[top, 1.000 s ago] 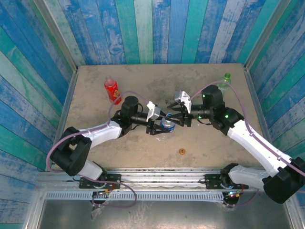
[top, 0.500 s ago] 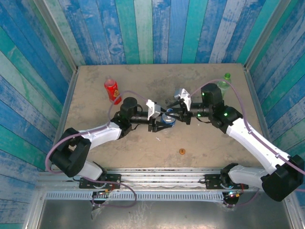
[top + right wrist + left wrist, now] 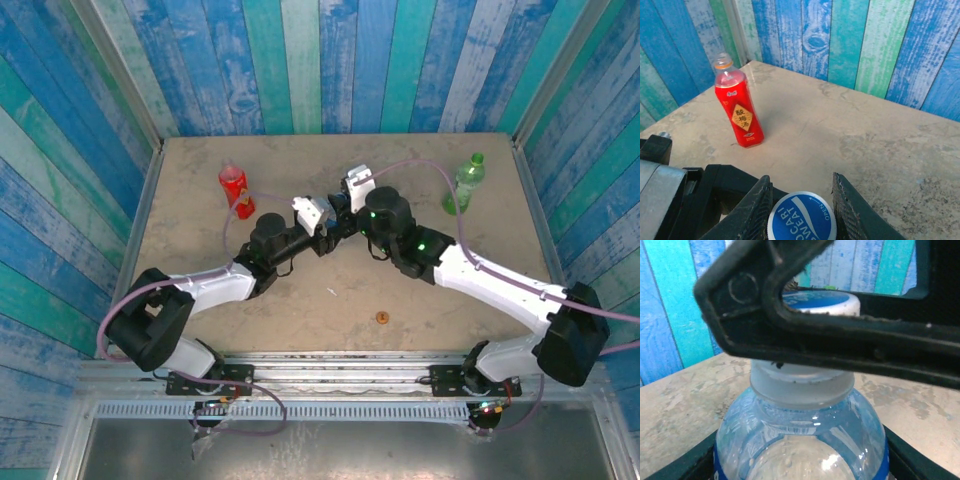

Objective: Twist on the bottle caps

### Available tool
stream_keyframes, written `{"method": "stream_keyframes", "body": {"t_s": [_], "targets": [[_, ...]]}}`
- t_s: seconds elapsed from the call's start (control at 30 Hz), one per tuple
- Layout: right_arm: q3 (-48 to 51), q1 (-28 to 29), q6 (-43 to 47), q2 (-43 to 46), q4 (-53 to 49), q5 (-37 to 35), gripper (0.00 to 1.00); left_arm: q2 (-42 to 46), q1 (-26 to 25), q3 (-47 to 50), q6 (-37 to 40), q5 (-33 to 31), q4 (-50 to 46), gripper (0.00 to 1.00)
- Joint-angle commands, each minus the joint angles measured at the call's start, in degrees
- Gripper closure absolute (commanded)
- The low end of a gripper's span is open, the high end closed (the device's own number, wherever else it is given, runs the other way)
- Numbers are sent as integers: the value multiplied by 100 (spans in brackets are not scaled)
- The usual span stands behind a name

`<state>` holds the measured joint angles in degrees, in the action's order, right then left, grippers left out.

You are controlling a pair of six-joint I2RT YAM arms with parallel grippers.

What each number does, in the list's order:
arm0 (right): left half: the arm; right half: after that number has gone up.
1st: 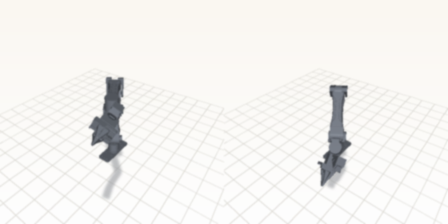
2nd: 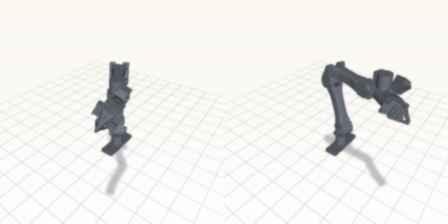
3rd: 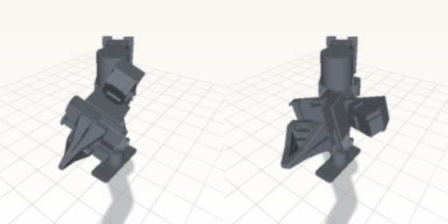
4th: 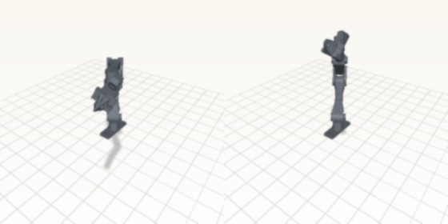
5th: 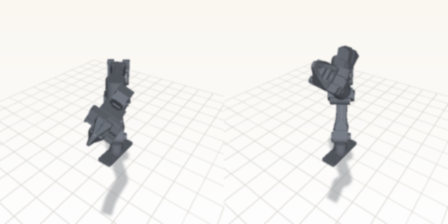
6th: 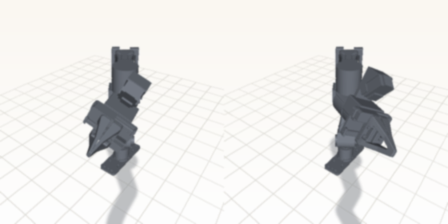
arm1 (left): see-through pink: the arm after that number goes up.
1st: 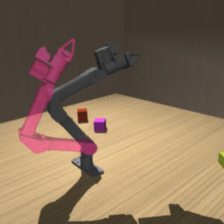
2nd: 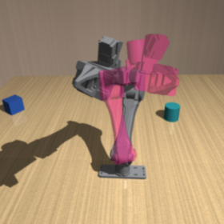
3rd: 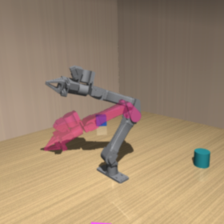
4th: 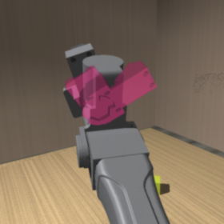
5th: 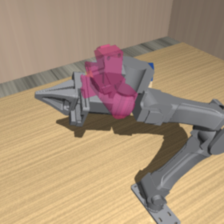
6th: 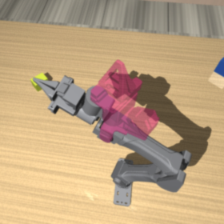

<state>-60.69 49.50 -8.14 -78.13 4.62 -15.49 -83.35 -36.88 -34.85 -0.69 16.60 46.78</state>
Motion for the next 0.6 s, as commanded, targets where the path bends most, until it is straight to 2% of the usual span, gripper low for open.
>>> {"method": "stream_keyframes", "body": {"t_s": [0.0, 0.07, 0.2, 0.27, 0.4, 0.57], "targets": [[102, 33, 173, 168, -537, -129, 73, 198, 146, -25, -73, -641, 534, 51], [254, -65, 436, 459, -303, 469, 65, 290, 155, 90, 59, -294, 498, 51], [644, -528, 888, 1196, -1, 2451, 47, 539, 207, 197, 397, 721, 77, 51], [740, -691, 1178, 1549, -131, 3211, 43, 704, 217, 169, 684, 1244, -327, 51], [602, -985, 1713, 1937, -938, 4348, 42, 1029, 212, -111, 1320, 2419, -1623, 51], [224, -1102, 2216, 1964, -1853, 5097, 42, 1261, 217, -275, 1473, 3404, -2201, 51]]}}
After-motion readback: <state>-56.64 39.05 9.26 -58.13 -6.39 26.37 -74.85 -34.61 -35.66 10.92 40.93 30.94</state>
